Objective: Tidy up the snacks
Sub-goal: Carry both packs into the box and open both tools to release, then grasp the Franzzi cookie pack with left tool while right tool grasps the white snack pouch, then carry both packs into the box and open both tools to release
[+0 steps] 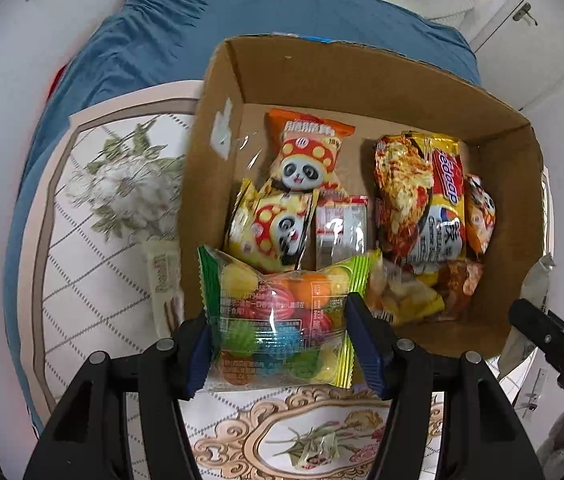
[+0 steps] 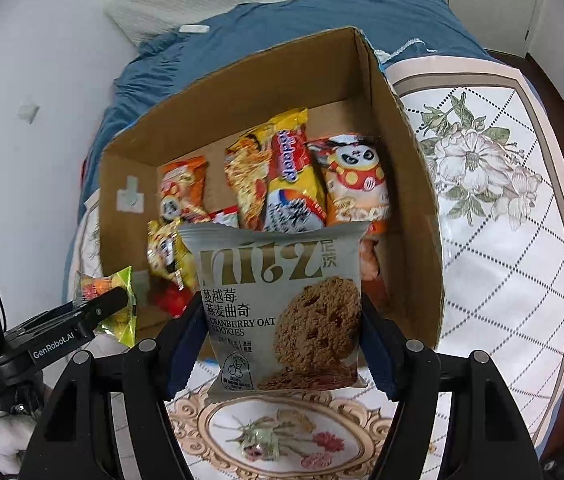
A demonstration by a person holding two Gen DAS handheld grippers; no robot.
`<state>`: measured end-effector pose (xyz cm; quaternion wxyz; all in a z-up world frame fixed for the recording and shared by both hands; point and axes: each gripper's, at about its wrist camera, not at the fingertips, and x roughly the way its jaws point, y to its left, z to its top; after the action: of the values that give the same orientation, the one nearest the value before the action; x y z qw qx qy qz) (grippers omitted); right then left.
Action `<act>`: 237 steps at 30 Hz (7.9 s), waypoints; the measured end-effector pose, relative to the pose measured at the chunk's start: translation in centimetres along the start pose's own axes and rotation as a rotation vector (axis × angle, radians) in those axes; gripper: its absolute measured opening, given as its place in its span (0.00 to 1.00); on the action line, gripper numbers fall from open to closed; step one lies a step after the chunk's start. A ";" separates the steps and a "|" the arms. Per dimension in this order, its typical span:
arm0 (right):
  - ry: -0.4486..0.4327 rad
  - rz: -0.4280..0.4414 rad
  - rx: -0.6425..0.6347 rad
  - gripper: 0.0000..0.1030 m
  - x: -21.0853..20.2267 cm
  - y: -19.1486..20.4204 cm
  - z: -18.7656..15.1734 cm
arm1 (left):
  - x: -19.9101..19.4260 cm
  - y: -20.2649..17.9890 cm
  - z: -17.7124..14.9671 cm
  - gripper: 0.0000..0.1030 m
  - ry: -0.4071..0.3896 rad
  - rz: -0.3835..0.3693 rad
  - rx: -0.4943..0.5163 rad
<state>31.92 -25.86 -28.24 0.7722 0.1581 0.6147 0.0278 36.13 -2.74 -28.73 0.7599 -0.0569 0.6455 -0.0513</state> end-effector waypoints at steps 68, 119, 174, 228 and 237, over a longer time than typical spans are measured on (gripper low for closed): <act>-0.157 -0.196 -0.147 0.95 -5.4 3.0 -1.5 | -10.2 -1.6 -5.2 0.86 -0.329 0.093 0.088; 0.157 -0.034 0.024 0.60 14.2 3.9 -25.4 | 12.7 7.9 -5.9 0.86 -0.039 0.257 0.008; 0.285 0.070 0.111 0.82 13.1 -3.2 -30.9 | 6.7 8.4 -28.0 0.66 0.089 0.115 -0.124; -0.088 -0.078 -0.154 0.59 0.4 4.1 10.2 | -1.2 -4.6 8.0 0.54 -0.158 -0.003 0.104; -0.037 -0.143 -0.135 0.59 5.3 2.9 14.9 | 4.1 -6.2 11.6 0.54 -0.079 -0.002 0.123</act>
<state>47.92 -24.99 -29.56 0.7925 0.0620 0.6066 0.0110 48.23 -9.25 -29.88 0.7869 -0.0125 0.6105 -0.0893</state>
